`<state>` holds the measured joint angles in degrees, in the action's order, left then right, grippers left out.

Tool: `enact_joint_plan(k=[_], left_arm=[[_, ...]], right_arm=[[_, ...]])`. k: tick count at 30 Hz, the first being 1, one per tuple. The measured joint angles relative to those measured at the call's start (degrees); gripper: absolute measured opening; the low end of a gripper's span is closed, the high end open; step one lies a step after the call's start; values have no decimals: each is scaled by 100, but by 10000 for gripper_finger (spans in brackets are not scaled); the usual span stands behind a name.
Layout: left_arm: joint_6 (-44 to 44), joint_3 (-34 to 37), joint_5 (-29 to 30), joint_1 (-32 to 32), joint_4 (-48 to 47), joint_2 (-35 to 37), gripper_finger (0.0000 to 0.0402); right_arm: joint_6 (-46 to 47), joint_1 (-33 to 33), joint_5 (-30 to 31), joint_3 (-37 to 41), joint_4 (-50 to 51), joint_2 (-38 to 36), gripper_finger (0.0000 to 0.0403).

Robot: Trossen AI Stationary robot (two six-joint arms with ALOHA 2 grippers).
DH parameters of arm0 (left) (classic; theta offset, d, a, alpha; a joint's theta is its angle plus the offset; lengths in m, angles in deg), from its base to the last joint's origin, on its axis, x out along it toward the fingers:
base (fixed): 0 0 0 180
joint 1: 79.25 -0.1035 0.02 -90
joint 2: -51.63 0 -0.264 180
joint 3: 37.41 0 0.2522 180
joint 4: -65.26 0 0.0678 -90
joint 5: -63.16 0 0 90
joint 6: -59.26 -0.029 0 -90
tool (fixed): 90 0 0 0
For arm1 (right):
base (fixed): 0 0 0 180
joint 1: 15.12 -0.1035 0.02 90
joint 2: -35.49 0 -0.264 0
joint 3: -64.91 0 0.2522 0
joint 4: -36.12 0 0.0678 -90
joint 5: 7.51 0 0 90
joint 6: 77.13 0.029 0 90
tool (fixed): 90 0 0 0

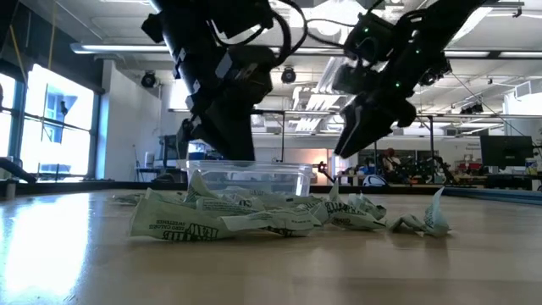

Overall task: Pick and place Stevia / Truvia into bins
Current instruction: Put the stevia packet into the transparent container

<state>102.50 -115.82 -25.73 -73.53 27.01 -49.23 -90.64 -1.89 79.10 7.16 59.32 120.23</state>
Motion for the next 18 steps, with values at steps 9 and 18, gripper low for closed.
enact_joint_plan(k=[9, 18], left_arm=[[57, 0, 213, 67, -1429, 744, 234], [13, 55, 1173, 100, -3028, 1884, 227]], right_arm=[[565, -327, 845, -603, -511, 1339, 225], [1245, -87, 588, -897, -502, 1953, 224]])
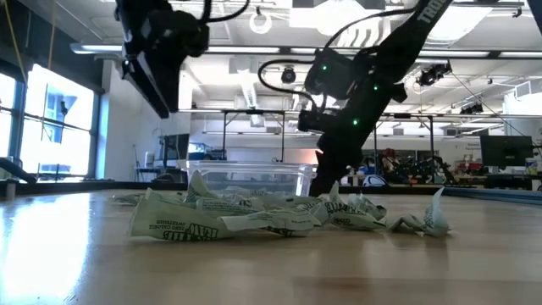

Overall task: Pick and place Stevia / Truvia into bins
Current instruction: Put the stevia packet into the transparent container

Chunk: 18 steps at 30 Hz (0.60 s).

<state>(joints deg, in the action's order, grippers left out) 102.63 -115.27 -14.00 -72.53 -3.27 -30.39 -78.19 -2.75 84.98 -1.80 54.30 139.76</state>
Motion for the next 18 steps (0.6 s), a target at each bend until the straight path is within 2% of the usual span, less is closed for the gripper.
enact_joint_plan(k=[5, 9, 14, 15, 18], left_arm=[[102, 405, -46, 8, -92, 457, 206], [300, 764, -45, 4, 101, 821, 192], [507, 1198, -69, 4, 444, 1142, 181], [530, 1260, -96, 4, 482, 1181, 179], [534, 1394, -163, 4, 614, 1229, 177]], right_arm=[[229, 105, -27, -107, 6, 249, 203], [406, 197, -42, -179, 33, 312, 139], [280, 315, 60, -451, 234, 332, 24], [226, 320, 139, -546, 397, 334, 13], [65, 309, 219, -980, 1065, 322, 13]])
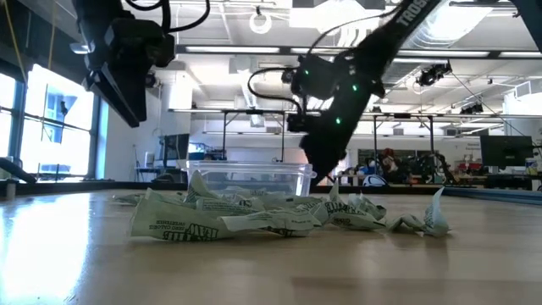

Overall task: Pick and place Stevia / Truvia into bins
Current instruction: Put the stevia packet into the transparent container

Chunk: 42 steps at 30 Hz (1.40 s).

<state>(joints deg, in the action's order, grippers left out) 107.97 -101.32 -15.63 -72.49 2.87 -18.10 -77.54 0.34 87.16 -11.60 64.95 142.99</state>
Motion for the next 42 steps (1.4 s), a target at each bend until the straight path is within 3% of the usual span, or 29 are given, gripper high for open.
enact_joint_plan(k=[4, 10, 12, 18, 25, 31, 37, 42], left_arm=[[-229, 185, -42, -1, 340, 20, 177], [-1006, 581, -823, -368, 1021, 19, 166], [-1387, 731, -1053, -460, 1161, 47, 157], [-2249, 1224, -1600, -365, 1303, 90, 133], [-2343, 1552, -1478, -134, 1889, 85, 165], [-2622, 1539, -1149, -109, 2469, -84, 216], [-3389, 1543, -1063, -114, 2894, -739, 231], [-3560, 1523, -820, -114, 2937, -1357, 197]], right_arm=[[-266, -253, -334, -710, 838, -166, 3], [33, -862, -2423, -1511, 1614, -227, 3], [47, -1091, -2618, -1507, 1702, -224, 6], [326, -1563, -1425, -1507, 1531, -144, 53], [1266, -1628, -472, -1518, 1629, -187, 204], [1160, -1762, 573, -1520, 2219, -546, 305], [1024, -1787, 748, -1518, 2865, -637, 326], [717, -1852, 1148, -1511, 2977, -680, 316]])
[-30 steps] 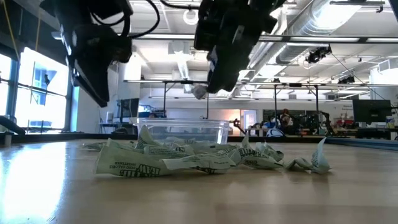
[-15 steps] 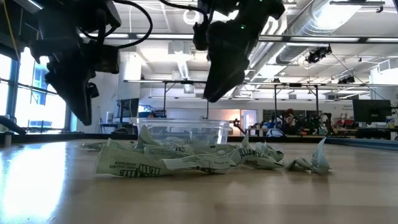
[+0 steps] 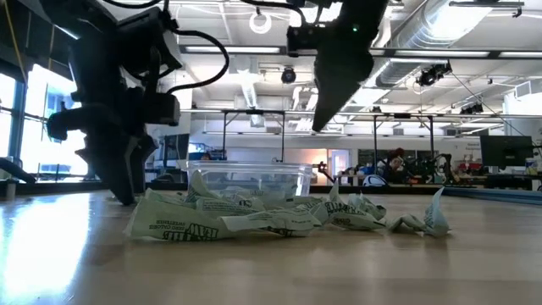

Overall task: Pick and place Stevia / Truvia into bins
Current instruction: Put the stevia packet into the transparent container

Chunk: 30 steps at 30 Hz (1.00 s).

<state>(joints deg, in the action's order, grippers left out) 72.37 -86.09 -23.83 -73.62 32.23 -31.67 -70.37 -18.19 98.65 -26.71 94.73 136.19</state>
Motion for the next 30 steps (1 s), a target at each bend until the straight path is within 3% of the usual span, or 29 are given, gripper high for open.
enact_joint_plan(k=[9, 15, 19, 25, 30], left_arm=[[372, -125, -26, -3, -277, 40, 22], [471, -532, -45, 0, -892, 87, 54], [391, -842, -9, 0, -1179, 102, 21], [364, -1250, 55, 0, -1299, 105, 35], [364, -1587, 96, 0, -1380, 105, 21]], right_arm=[[-447, 17, 44, 0, 311, -1, 271], [-463, 15, 4, 0, 355, -1, 243], [-446, 15, 1, 0, 354, -1, 238], [-429, 12, 1, 0, 340, -1, 239], [-428, 10, -2, 0, 335, -1, 235]])
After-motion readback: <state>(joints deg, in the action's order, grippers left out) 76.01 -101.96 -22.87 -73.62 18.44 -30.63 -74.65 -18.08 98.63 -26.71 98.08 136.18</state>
